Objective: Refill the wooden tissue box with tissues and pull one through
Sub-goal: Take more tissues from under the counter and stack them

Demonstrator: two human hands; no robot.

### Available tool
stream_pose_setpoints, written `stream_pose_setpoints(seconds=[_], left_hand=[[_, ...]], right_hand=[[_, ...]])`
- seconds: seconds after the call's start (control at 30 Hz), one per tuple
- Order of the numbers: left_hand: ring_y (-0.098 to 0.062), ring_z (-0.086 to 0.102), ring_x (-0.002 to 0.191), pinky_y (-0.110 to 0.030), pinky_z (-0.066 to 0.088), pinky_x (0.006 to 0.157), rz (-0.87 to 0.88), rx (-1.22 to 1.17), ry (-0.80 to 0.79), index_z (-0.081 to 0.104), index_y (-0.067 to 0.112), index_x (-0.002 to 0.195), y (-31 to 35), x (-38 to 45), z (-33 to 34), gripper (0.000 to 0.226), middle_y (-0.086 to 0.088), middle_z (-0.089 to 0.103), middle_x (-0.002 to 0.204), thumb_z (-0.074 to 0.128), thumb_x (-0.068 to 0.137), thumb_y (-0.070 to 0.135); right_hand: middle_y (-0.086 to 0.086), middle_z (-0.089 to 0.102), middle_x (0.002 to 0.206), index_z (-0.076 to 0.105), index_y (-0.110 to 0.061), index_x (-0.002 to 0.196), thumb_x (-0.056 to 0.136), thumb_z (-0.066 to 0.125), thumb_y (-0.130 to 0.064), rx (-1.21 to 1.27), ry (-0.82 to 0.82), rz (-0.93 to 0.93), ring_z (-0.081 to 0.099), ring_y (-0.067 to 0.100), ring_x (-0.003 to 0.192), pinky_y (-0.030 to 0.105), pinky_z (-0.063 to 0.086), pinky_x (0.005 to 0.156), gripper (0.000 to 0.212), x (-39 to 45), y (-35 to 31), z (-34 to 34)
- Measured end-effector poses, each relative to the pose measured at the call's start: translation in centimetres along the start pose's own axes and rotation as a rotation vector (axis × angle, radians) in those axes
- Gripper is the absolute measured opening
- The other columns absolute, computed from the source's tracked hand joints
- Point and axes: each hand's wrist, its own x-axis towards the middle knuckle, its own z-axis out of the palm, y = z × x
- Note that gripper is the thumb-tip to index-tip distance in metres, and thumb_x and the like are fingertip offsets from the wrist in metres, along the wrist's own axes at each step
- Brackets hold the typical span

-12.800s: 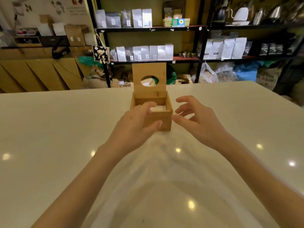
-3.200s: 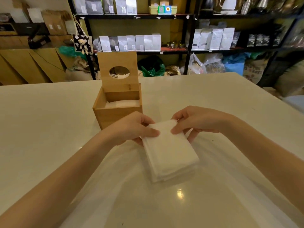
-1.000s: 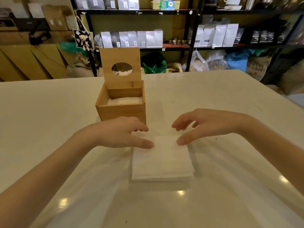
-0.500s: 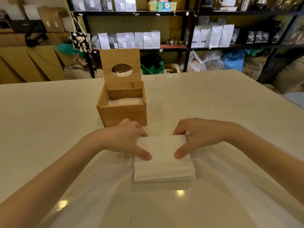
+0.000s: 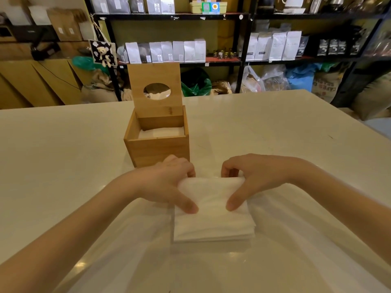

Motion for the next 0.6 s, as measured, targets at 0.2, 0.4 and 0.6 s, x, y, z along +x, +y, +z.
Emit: stream_pose_setpoints(seconds=[0.2, 0.4, 0.6], left_hand=[[-0.011, 0.047, 0.096, -0.024, 0.040, 0.073, 0.038, -0.020, 0.054, 0.039, 0.040, 0.094, 0.2, -1.1, 0.3, 0.039, 0.016, 0.050, 0.099, 0.069, 0.071, 0.050], [-0.009, 0.046, 0.094, -0.023, 0.040, 0.070, 0.046, -0.098, 0.116, 0.039, 0.043, 0.085, 0.4, -1.8, 0.3, 0.039, 0.018, 0.052, 0.096, 0.073, 0.068, 0.048], [-0.002, 0.043, 0.108, -0.018, 0.036, 0.084, -0.017, -0.180, 0.242, 0.043, 0.042, 0.123, 0.0, -2.9, 0.2, 0.064, 0.023, 0.047, 0.108, 0.073, 0.067, 0.047]], right_hand=[[-0.015, 0.051, 0.102, 0.060, -0.035, 0.079, 0.061, 0.071, -0.062, -0.111, 0.010, -0.072, 0.051, 0.008, 0.101, 0.032, 0.048, 0.090, 0.034, 0.0, 0.4, 0.1], [-0.017, 0.055, 0.102, 0.061, -0.031, 0.078, 0.060, 0.069, -0.062, -0.056, 0.009, -0.119, 0.053, 0.005, 0.099, 0.033, 0.047, 0.090, 0.037, -0.6, 0.6, 0.3], [-0.021, 0.059, 0.101, 0.063, -0.035, 0.072, 0.051, 0.066, -0.065, 0.076, 0.096, -0.145, 0.055, 0.002, 0.101, 0.033, 0.045, 0.094, 0.036, -0.8, 1.2, -0.7]])
